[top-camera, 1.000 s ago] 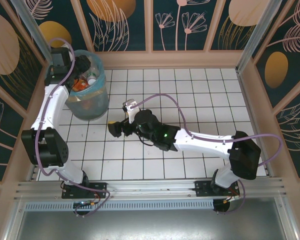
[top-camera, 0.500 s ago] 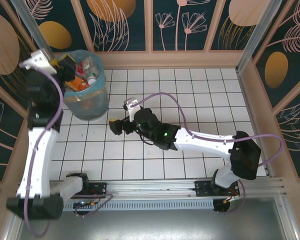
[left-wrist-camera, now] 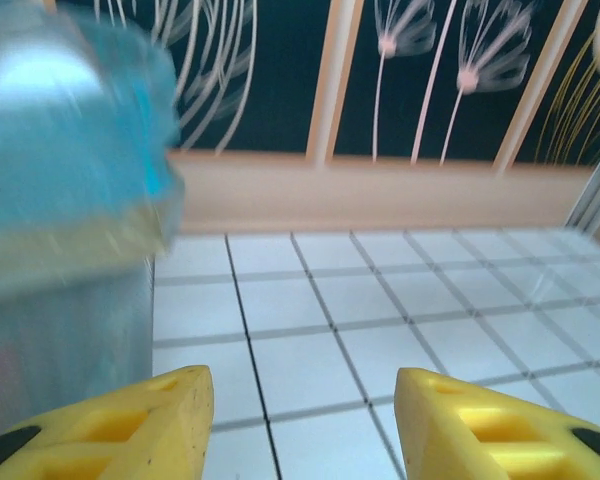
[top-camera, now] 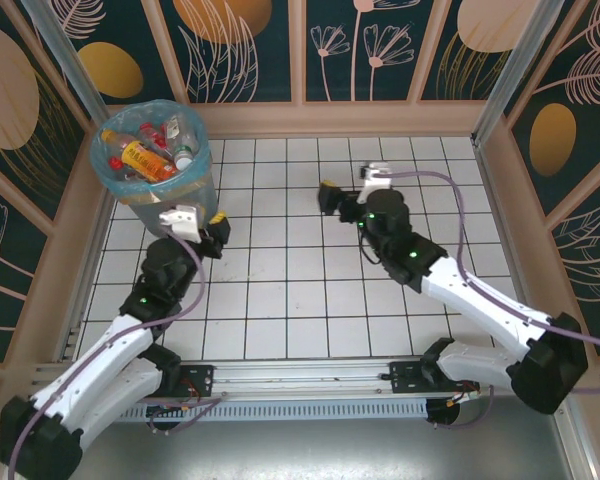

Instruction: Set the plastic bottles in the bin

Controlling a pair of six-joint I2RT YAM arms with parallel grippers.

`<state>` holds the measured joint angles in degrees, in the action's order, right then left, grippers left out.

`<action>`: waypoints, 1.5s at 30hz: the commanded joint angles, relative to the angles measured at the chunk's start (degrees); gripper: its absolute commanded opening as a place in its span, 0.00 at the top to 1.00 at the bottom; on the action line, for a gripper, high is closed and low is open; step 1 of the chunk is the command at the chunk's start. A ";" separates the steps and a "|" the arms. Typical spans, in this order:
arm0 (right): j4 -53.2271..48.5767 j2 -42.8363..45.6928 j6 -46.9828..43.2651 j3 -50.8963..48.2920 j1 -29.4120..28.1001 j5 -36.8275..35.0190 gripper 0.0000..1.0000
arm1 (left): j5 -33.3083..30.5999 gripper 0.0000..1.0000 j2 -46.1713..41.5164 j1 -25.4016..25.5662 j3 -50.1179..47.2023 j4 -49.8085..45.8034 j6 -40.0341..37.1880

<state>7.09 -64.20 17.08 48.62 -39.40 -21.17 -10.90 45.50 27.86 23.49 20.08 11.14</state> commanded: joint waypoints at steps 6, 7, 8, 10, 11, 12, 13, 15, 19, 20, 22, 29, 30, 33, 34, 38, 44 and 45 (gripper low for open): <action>2.34 3.20 -0.78 -13.21 17.71 1.65 0.01 | -20.12 0.37 8.18 0.44 -10.77 22.33 -2.82; 4.13 3.25 -1.96 -15.22 19.62 1.36 0.01 | -23.53 0.34 10.26 0.32 -10.67 23.47 -3.16; 6.25 3.31 -3.46 -16.99 21.39 1.35 0.01 | -24.70 0.33 11.68 -0.18 -8.79 20.51 -3.01; 12.36 3.28 -7.66 -21.21 24.06 1.22 0.01 | -24.81 0.32 14.84 -1.31 -7.12 21.36 -5.81; 15.11 3.19 -9.53 -22.98 24.94 0.78 0.01 | -25.44 0.32 16.22 -1.95 -6.32 21.59 -6.27; 17.68 2.94 -11.08 -24.58 26.05 -0.18 0.01 | -25.05 0.32 17.69 -3.13 -5.38 21.66 -6.67; 20.37 2.55 -12.33 -26.05 27.02 -1.26 0.01 | -24.24 0.32 18.96 -4.55 -4.49 21.48 -6.50; 24.60 1.58 -14.56 -28.40 29.12 -1.34 0.01 | -22.62 0.31 20.55 -6.89 -3.72 22.29 -6.96; 35.01 -0.76 -16.62 -33.60 33.91 1.76 0.01 | -19.43 0.30 22.84 -10.42 -5.50 28.28 -9.54; 38.26 -1.68 -16.58 -35.17 35.22 3.68 0.01 | -17.83 0.30 23.44 -11.27 -5.56 28.79 -9.49; 44.46 -3.55 -16.44 -37.76 37.08 7.01 0.01 | -14.75 0.30 25.31 -12.35 -6.60 32.74 -10.34; 61.72 -9.57 -19.89 -41.57 38.91 14.75 0.01 | -6.99 0.27 33.84 -16.35 -7.91 41.31 -13.11; 64.50 -10.76 -20.38 -41.95 39.08 16.55 0.01 | -6.58 0.27 33.90 -16.88 -7.10 39.68 -12.98; 63.42 -12.27 -19.72 -40.28 40.09 22.76 0.01 | -2.26 0.26 34.46 -19.55 -8.92 45.04 -13.57; 64.41 -13.00 -18.94 -40.27 40.71 25.57 0.01 | -0.48 0.26 34.99 -20.76 -10.12 47.81 -13.04; 81.33 -24.41 -18.17 -43.40 41.90 29.62 0.01 | 0.08 0.22 37.26 -24.18 -13.42 55.39 -9.17; 77.37 -24.42 -12.02 -41.56 42.68 16.00 0.01 | -6.62 0.03 41.54 -24.66 -10.93 54.70 -6.17; 77.08 -24.72 -12.30 -41.03 42.34 15.27 0.01 | -6.71 0.01 41.86 -24.86 -11.38 56.18 -6.05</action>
<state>81.21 -89.71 2.13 5.72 2.96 0.16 -15.00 86.91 3.62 10.48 73.08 2.63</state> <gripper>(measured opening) 0.990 0.975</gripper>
